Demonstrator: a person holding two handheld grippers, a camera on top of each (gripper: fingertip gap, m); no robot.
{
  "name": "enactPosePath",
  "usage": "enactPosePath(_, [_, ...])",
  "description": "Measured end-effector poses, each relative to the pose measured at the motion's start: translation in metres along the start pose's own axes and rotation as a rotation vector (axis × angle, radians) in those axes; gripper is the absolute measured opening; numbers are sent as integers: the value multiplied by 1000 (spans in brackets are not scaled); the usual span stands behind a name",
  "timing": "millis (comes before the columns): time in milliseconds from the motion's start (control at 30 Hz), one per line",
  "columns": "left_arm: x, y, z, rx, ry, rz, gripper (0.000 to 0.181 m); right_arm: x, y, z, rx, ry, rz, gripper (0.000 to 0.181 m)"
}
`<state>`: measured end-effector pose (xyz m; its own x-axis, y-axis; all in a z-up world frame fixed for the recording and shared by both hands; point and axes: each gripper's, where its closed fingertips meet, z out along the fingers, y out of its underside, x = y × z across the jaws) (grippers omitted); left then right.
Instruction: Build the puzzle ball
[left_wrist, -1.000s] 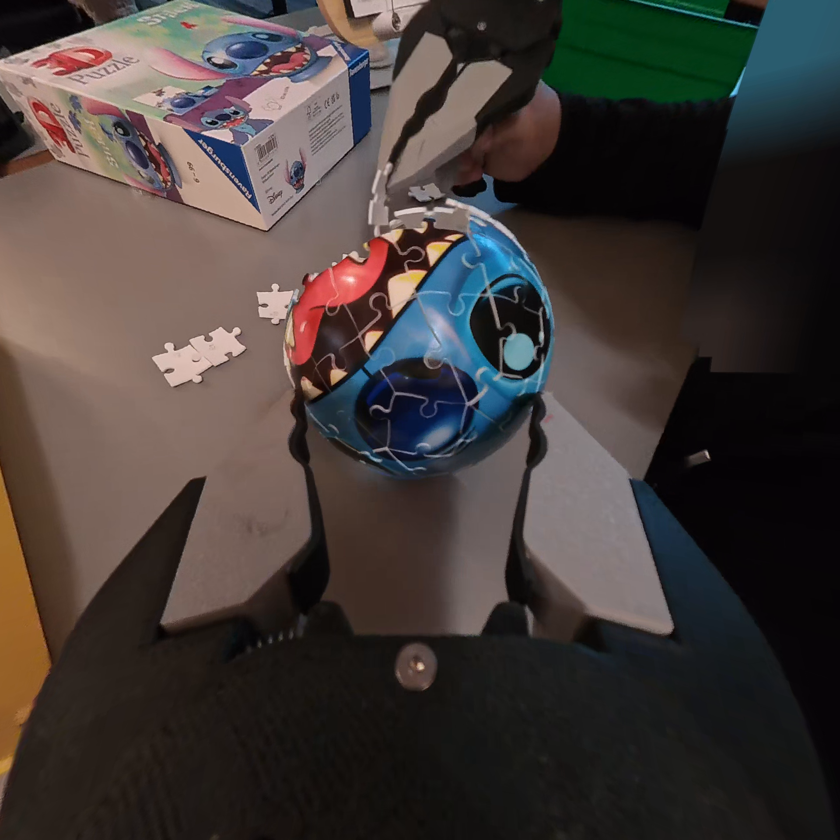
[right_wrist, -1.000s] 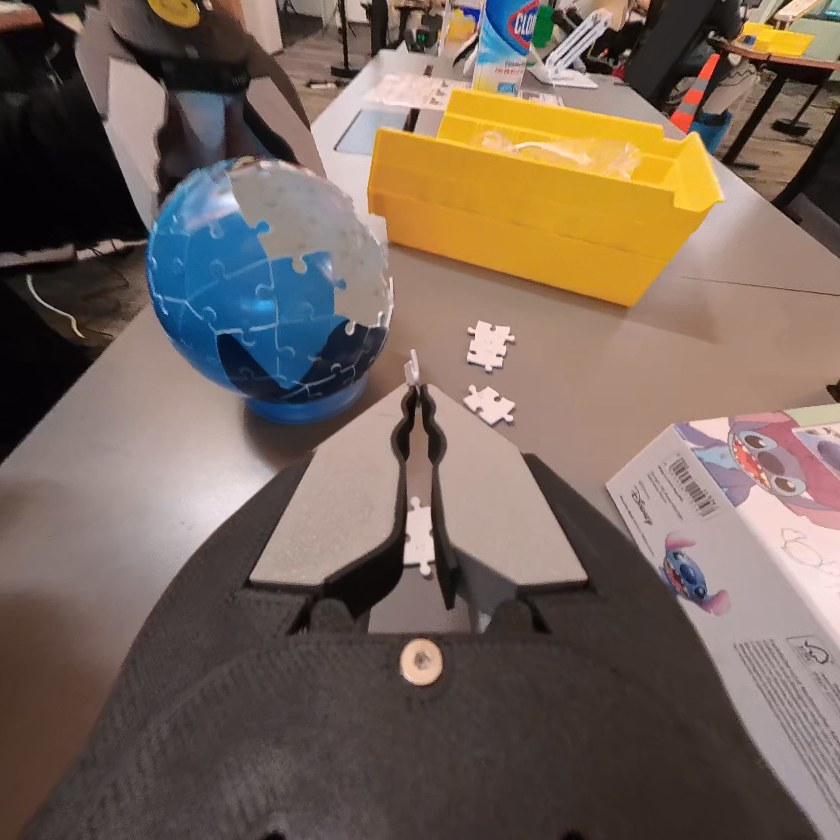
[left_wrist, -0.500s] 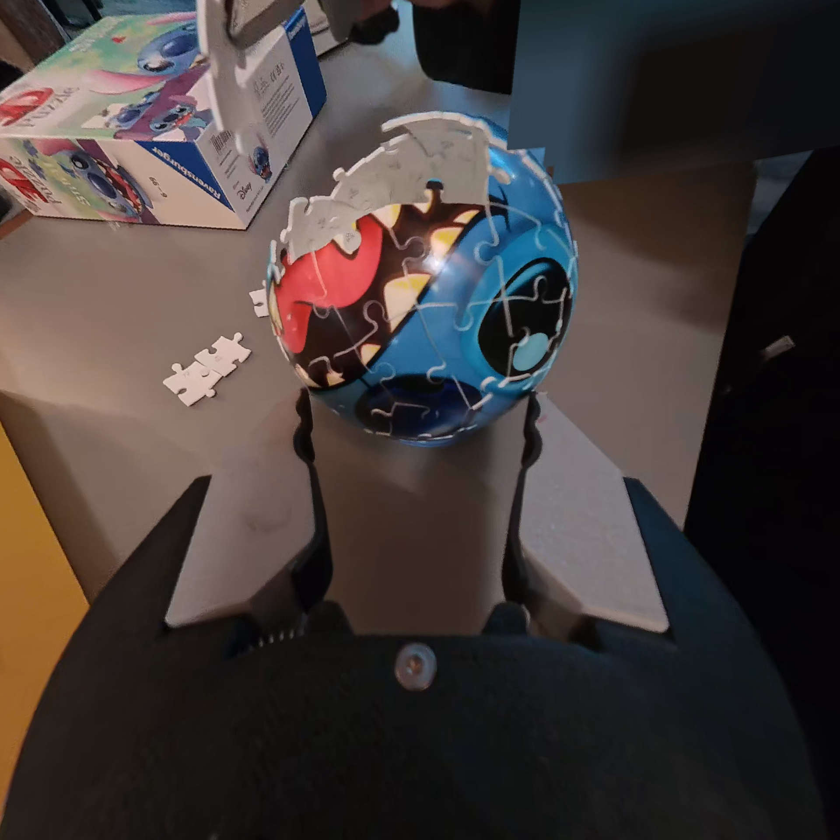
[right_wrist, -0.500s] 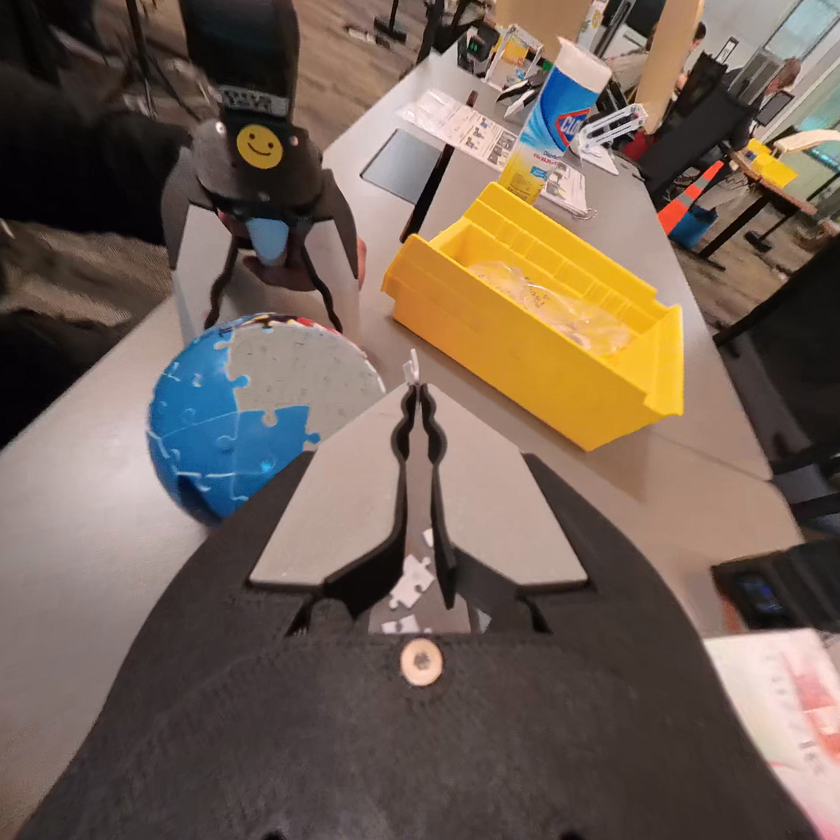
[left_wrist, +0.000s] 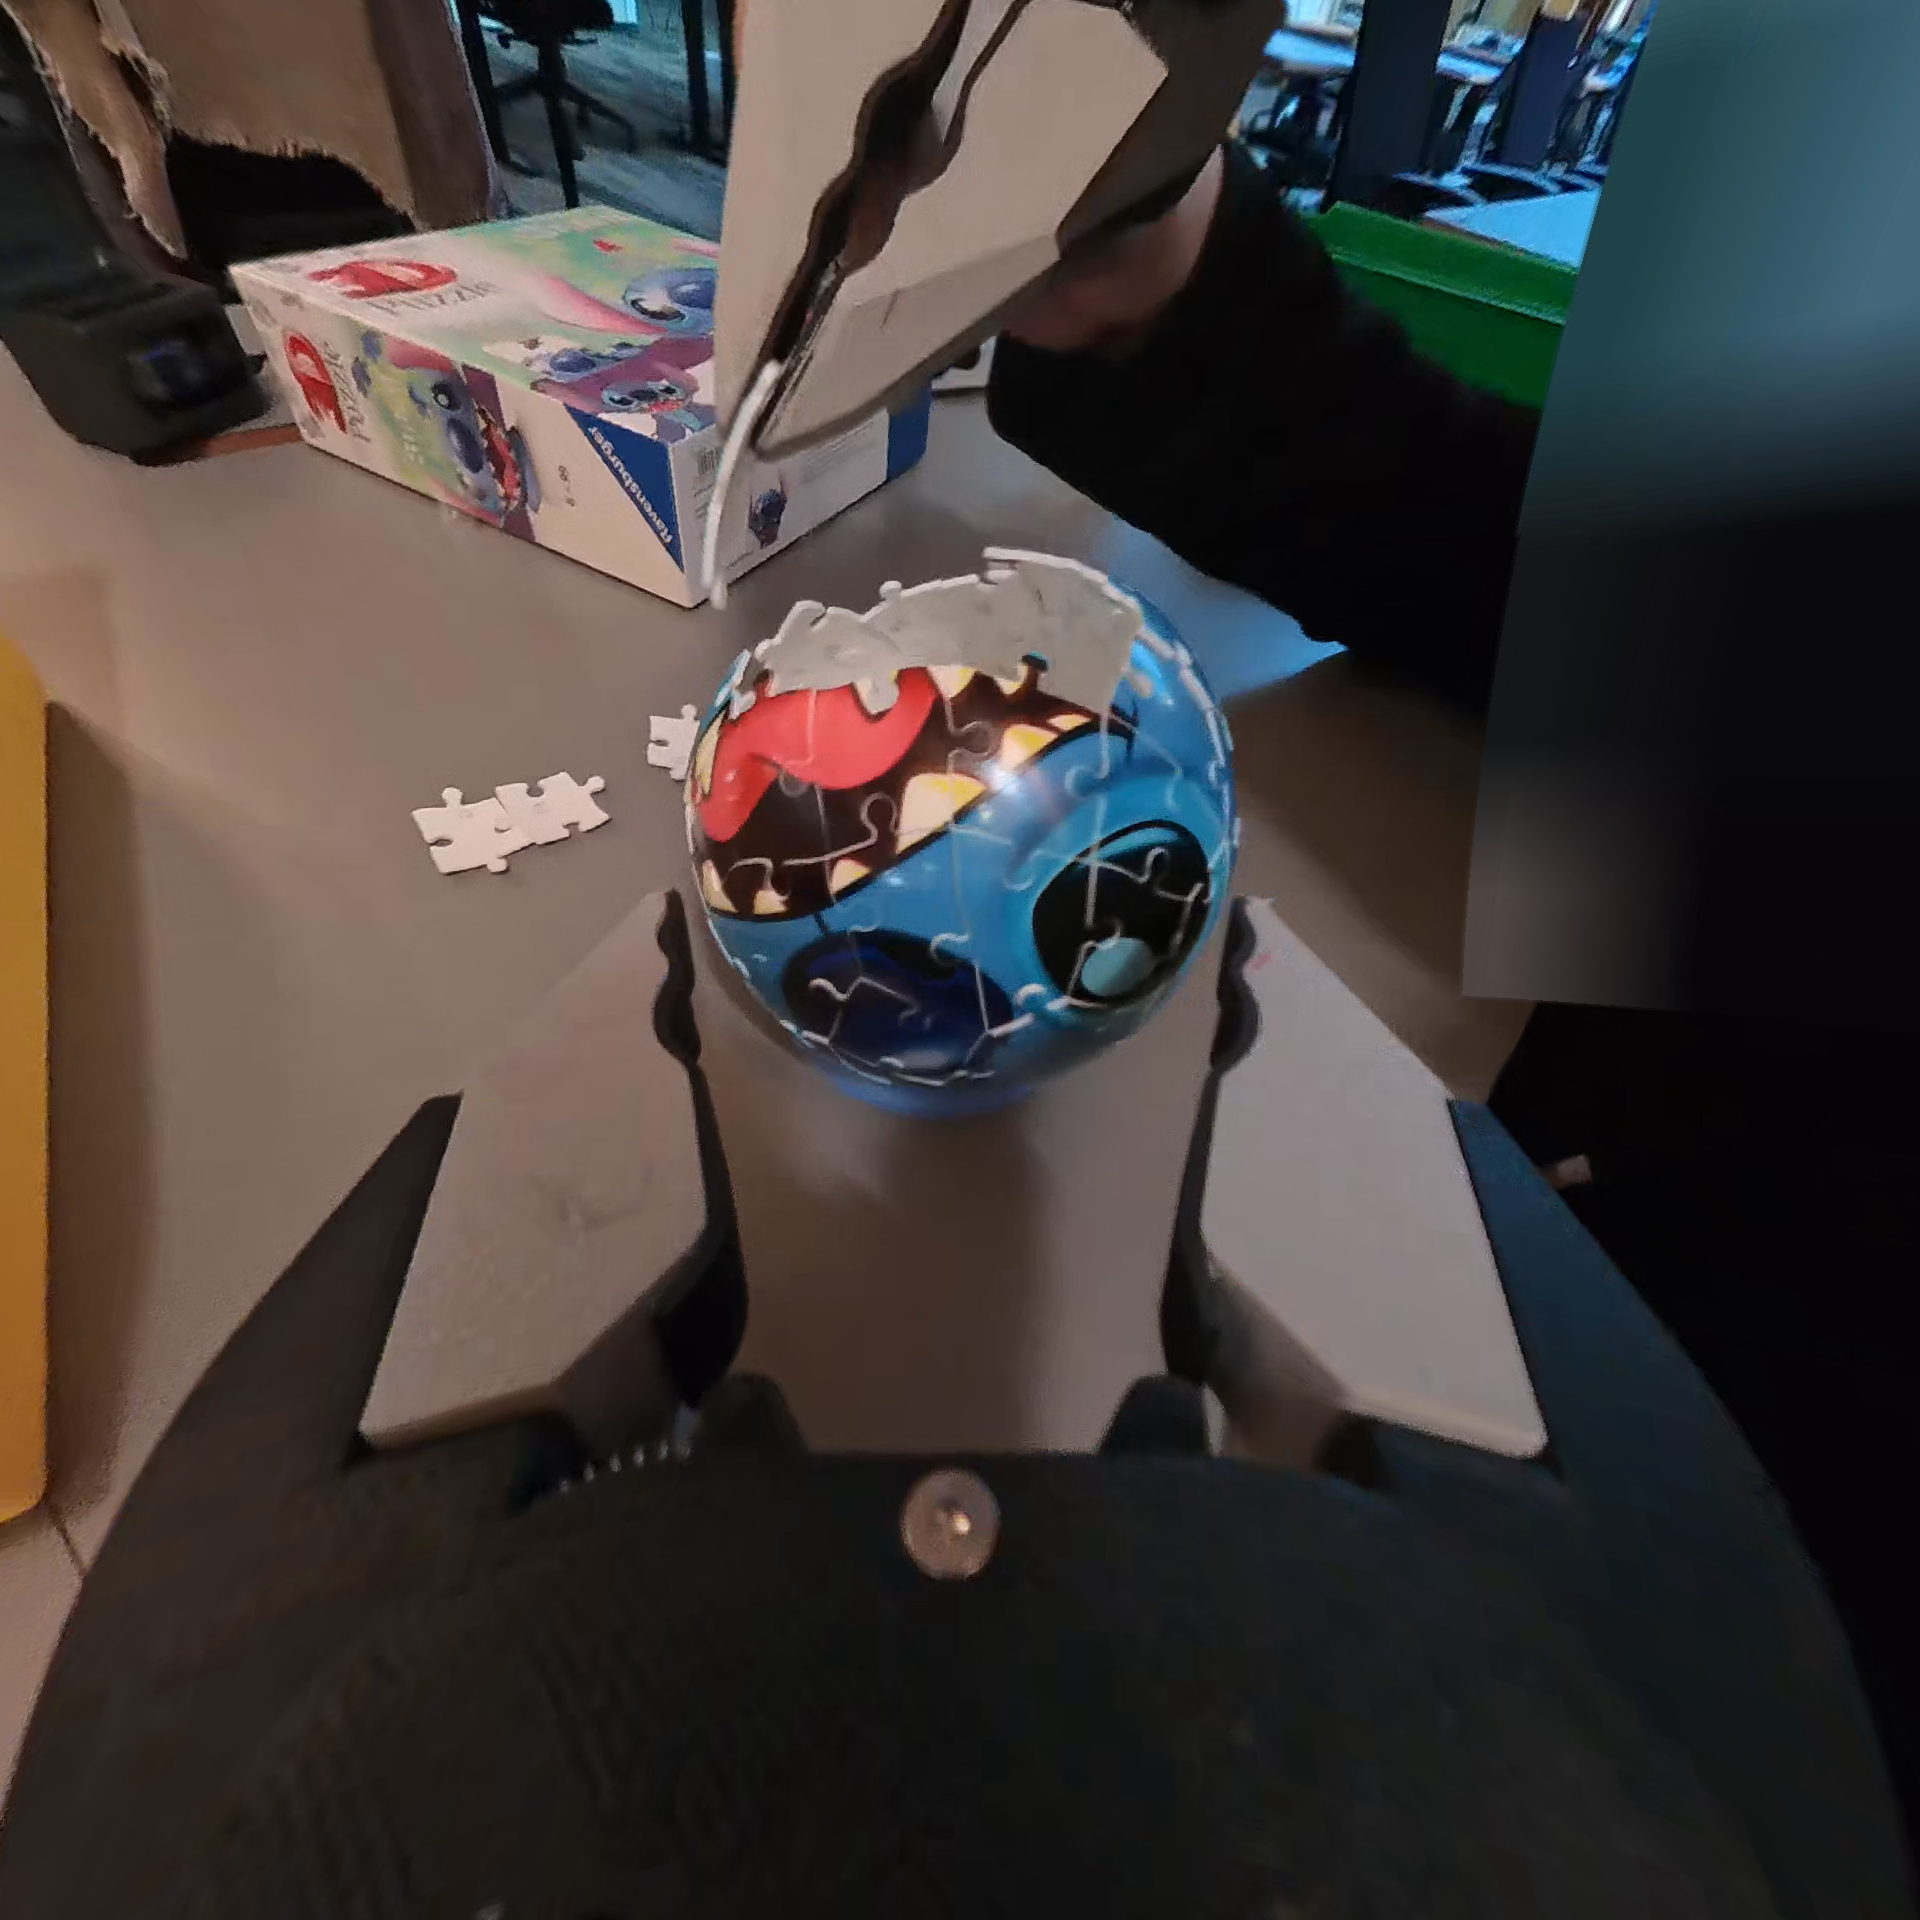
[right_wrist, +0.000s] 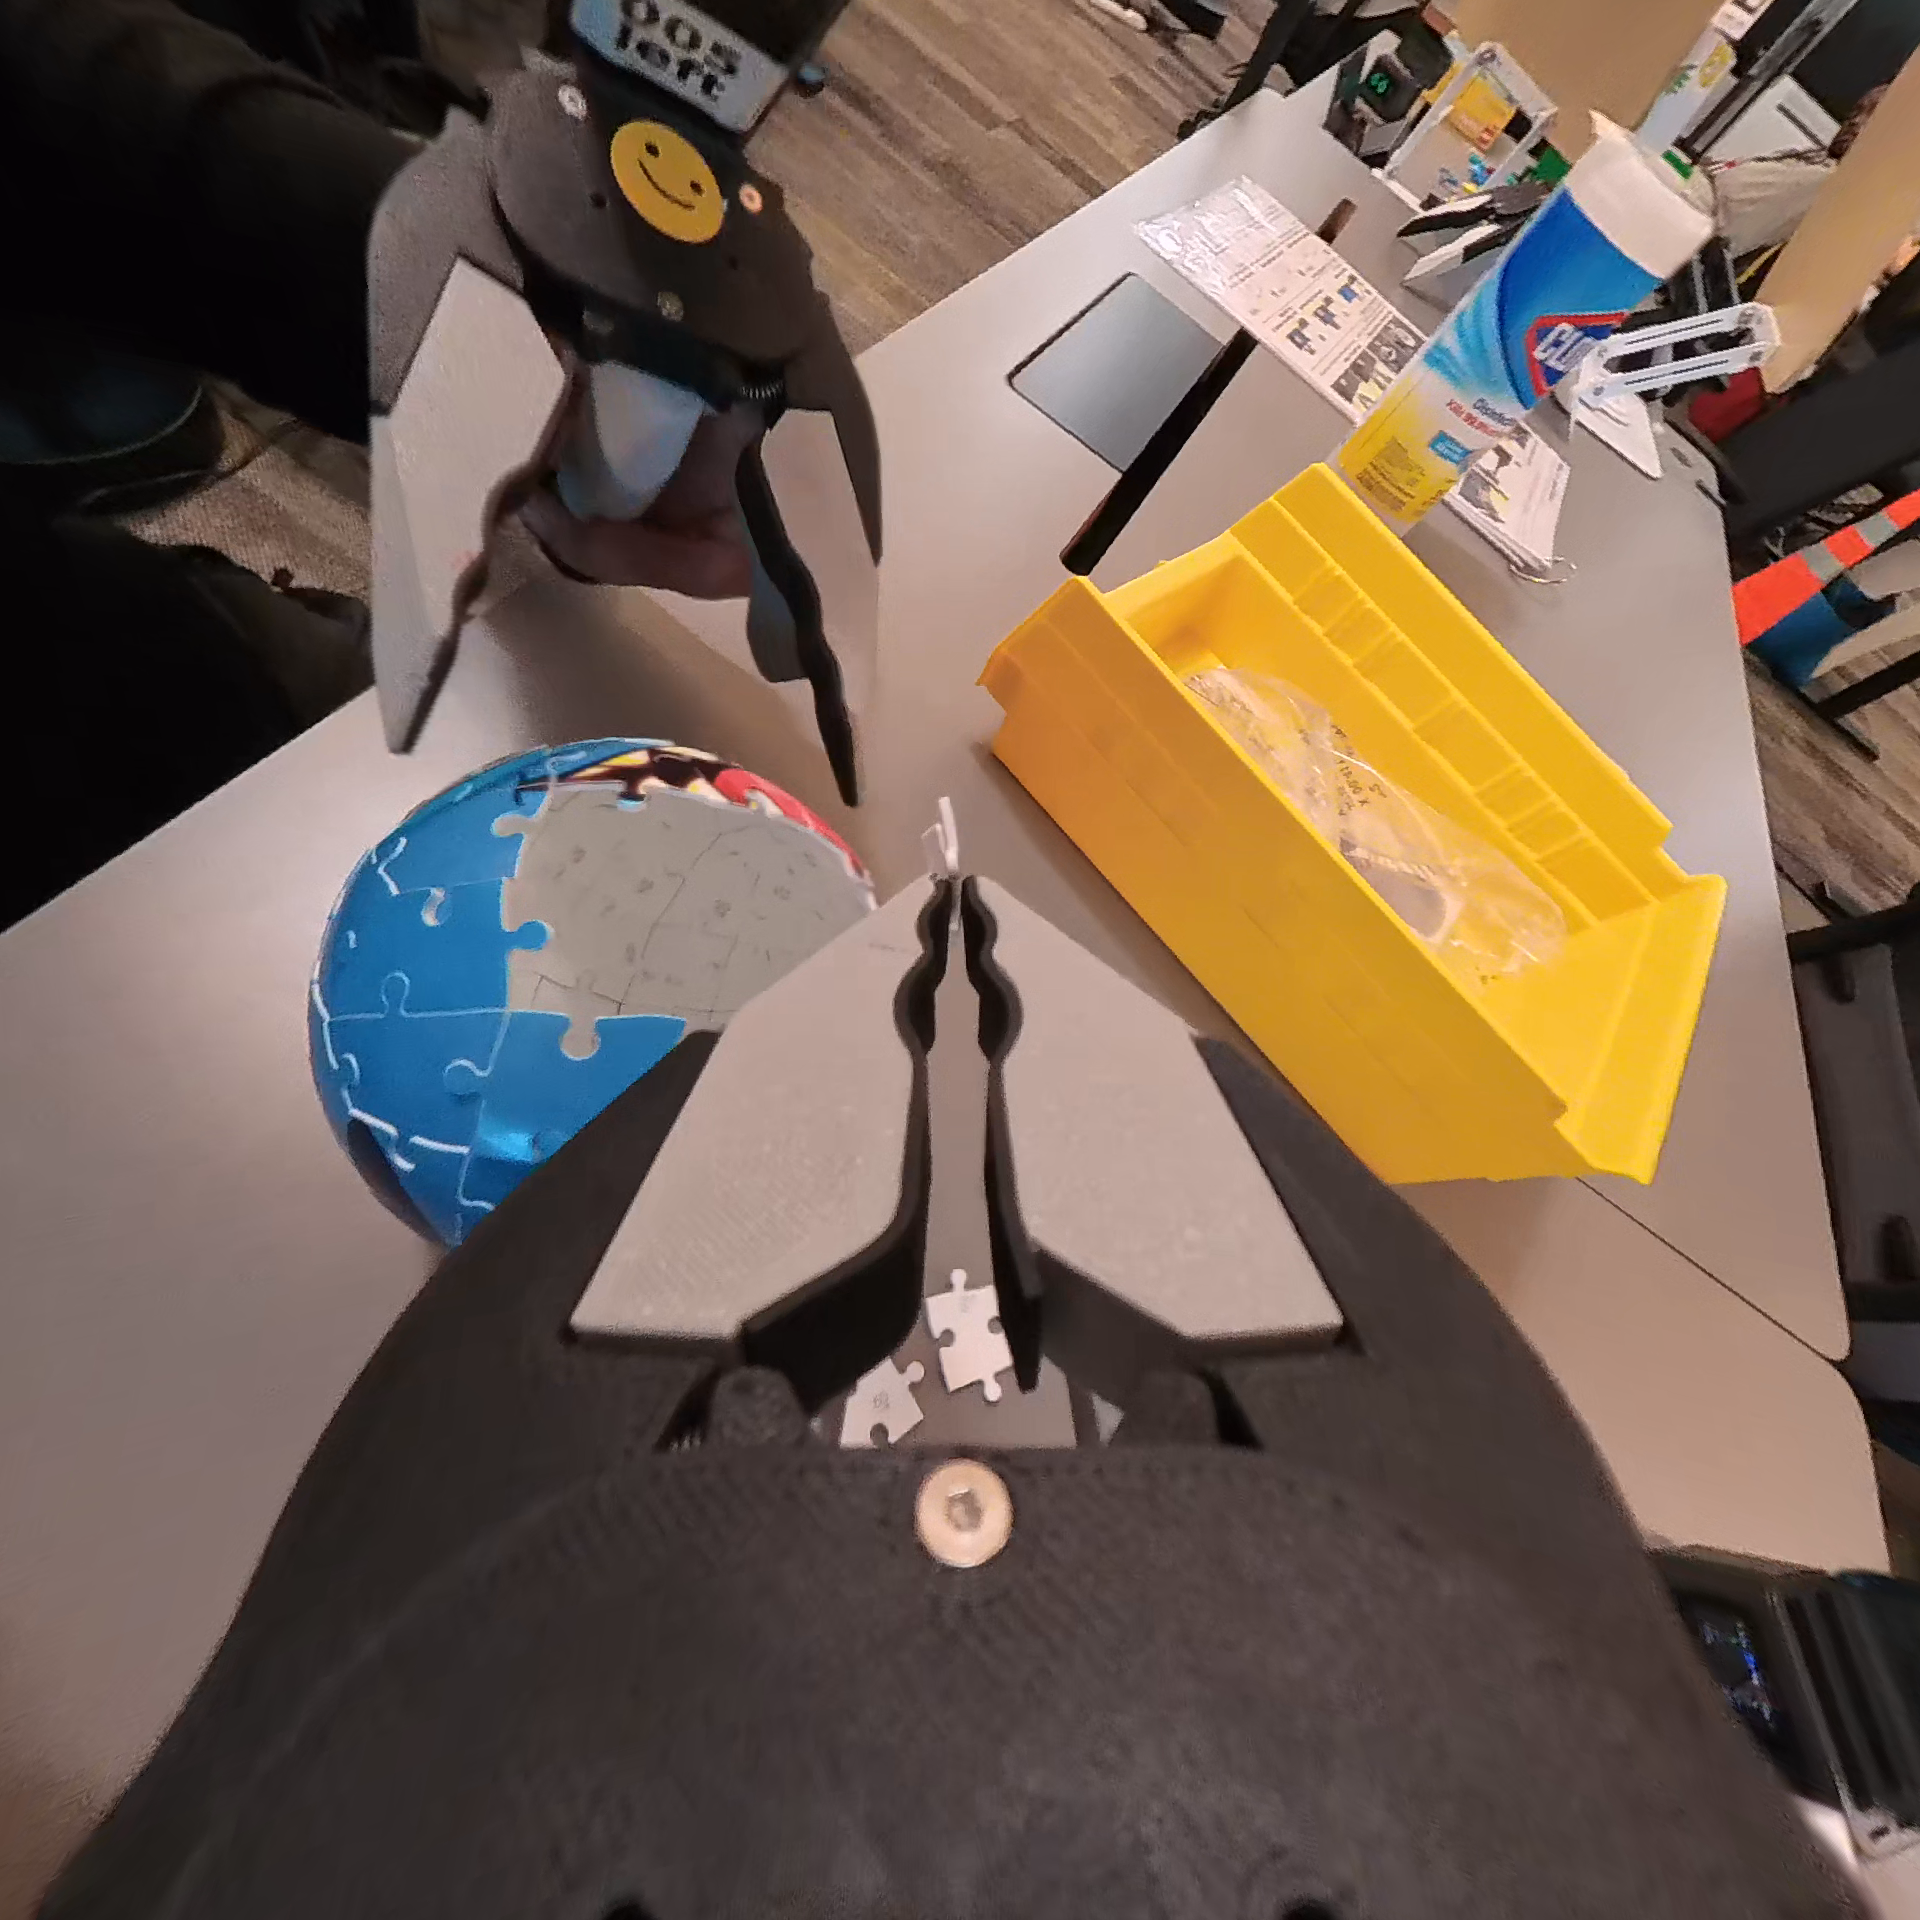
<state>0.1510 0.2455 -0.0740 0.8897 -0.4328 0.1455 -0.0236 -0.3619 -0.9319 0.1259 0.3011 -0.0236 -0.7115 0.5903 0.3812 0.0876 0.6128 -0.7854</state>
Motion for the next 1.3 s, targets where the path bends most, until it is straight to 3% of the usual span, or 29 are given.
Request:
enactPosePath(200, [-1, 16, 13, -97, -33, 85, 100, -4, 5, 9, -36, 0, -30, 0])
enactPosePath(833, [-8, 24, 17, -153, 107, 252, 93, -7, 17, 8, -157, 39, -151, 0])
enactPosePath(1133, [-5, -11, -17, -73, 138, 263, 78, -8, 17, 6, -175, 42, -189, 0])
enactPosePath(1300, [-10, -34, -19, -42, 173, 268, 72, -11, 14, 5, -167, 41, -210, 0])
